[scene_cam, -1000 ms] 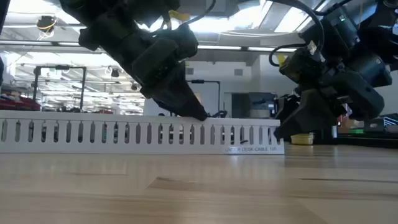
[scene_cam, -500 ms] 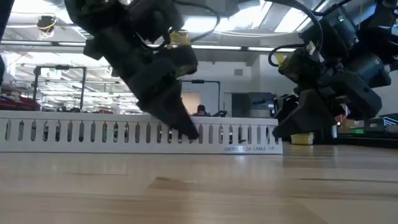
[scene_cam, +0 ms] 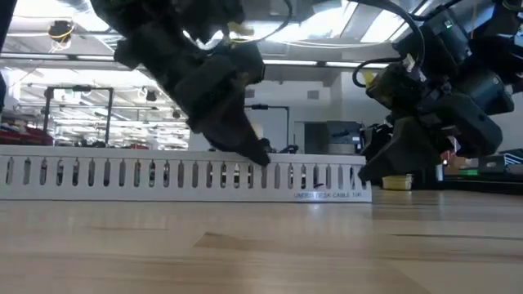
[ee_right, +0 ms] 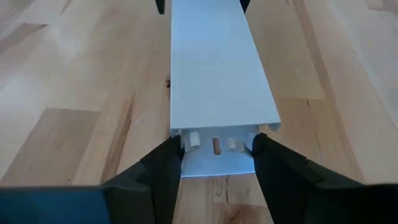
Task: Ziptie cables
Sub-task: Close the white cable duct
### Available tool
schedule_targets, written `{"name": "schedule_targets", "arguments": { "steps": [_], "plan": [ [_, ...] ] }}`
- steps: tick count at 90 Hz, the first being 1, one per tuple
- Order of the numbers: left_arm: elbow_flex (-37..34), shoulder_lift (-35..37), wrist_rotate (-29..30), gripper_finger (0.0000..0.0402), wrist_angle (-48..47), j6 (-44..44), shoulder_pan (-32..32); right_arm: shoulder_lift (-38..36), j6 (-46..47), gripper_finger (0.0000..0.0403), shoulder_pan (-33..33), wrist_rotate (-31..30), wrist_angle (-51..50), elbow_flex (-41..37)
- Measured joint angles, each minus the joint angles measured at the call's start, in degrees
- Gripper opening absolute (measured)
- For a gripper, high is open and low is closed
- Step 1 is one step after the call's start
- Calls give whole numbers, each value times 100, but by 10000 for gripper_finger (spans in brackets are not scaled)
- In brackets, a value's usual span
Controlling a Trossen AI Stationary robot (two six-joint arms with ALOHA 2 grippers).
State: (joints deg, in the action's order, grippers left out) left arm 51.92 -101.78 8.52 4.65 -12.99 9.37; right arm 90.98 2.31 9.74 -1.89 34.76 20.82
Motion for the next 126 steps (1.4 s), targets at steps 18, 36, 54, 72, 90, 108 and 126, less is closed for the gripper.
{"name": "schedule_targets", "arguments": {
  "steps": [18,36,54,72,90,108,126],
  "plan": [
    [0,0,2,262,184,14,-4,0,-2,172,0,1,-4,0],
    [0,0,8,238,195,-9,-14,0,-18,172,0,3,-7,-2],
    [-2,-35,-15,236,331,11,-63,-7,-22,172,0,4,-23,-7],
    [13,-131,-42,235,480,39,-70,-9,-32,172,4,3,-32,-9],
    [17,-168,-50,235,552,-9,-87,-9,-39,172,4,4,-31,-9],
    [17,-175,-68,235,602,-57,-120,-9,-37,172,4,4,-31,-9],
    [17,-184,-45,235,667,-142,-123,-7,-64,172,4,3,-31,-9]
  ]
}}
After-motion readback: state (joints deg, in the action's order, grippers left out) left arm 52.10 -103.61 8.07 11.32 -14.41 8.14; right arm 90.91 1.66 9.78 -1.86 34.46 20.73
